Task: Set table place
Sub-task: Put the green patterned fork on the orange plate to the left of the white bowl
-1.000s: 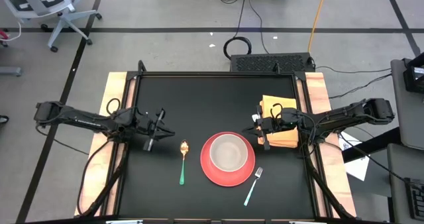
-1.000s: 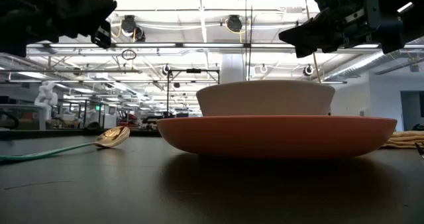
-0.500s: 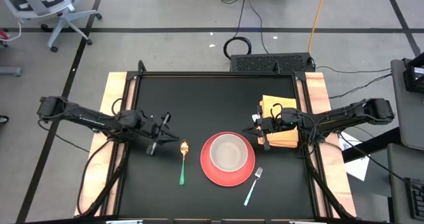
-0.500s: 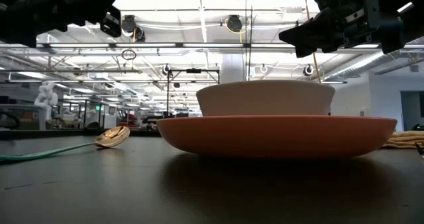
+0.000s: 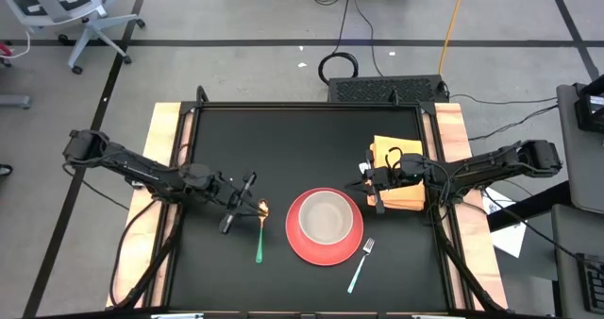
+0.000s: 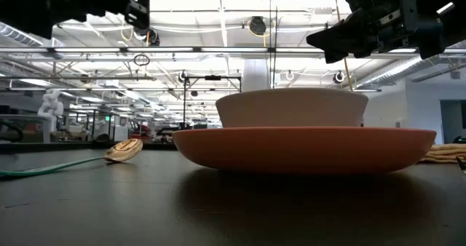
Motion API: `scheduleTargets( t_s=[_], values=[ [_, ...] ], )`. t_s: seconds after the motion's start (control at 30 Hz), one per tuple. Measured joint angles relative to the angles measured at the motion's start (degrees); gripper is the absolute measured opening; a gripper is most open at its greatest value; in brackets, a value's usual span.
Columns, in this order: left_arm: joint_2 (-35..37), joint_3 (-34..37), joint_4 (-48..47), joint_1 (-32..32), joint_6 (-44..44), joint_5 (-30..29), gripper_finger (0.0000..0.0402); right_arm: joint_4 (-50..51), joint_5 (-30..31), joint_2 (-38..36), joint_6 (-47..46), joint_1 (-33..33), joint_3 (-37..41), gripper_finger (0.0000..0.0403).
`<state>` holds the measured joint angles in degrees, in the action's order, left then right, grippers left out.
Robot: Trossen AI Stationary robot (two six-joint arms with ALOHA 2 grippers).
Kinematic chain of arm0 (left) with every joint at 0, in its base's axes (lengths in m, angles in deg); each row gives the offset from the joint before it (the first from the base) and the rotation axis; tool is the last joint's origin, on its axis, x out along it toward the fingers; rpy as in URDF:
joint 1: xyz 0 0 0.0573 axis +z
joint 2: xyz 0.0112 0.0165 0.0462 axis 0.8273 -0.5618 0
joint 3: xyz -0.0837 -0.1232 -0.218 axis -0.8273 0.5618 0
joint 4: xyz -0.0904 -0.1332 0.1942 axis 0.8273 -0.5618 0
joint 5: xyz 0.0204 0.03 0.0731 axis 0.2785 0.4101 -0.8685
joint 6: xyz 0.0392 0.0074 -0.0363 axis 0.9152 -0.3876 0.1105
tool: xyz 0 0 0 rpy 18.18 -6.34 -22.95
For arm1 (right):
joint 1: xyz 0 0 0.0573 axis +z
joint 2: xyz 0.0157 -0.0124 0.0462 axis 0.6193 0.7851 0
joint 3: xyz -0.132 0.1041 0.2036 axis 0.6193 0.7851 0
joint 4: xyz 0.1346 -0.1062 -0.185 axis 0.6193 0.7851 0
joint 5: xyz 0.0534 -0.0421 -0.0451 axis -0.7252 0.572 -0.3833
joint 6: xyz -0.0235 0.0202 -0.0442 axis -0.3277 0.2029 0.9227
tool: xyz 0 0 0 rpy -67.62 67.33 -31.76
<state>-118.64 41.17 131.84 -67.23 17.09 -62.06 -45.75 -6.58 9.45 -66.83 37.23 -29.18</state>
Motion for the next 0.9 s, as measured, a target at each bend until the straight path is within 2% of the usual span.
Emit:
scheduleTargets(
  t_s=[0.23, 0.77, 0.9],
  values=[
    [-2.3, -3.0, -2.5, -0.8, 1.2, 0.0, 0.0031, 0.0, 0.0, 0.0, 0.0, 0.0, 0.0, 0.0000],
    [-2.2, -3.0, -4.5, 0.2, 2.3, -0.1, 0.0031, 0.0, -0.2, 0.0, -0.1, 0.0, 0.0, 0.0000],
    [-0.8, -3.0, -5.5, 0.3, 2.8, -2.9, 0.0031, 0.0, -1.7, 0.0, -0.1, 0.0, 0.0, 0.0000]
  ],
)
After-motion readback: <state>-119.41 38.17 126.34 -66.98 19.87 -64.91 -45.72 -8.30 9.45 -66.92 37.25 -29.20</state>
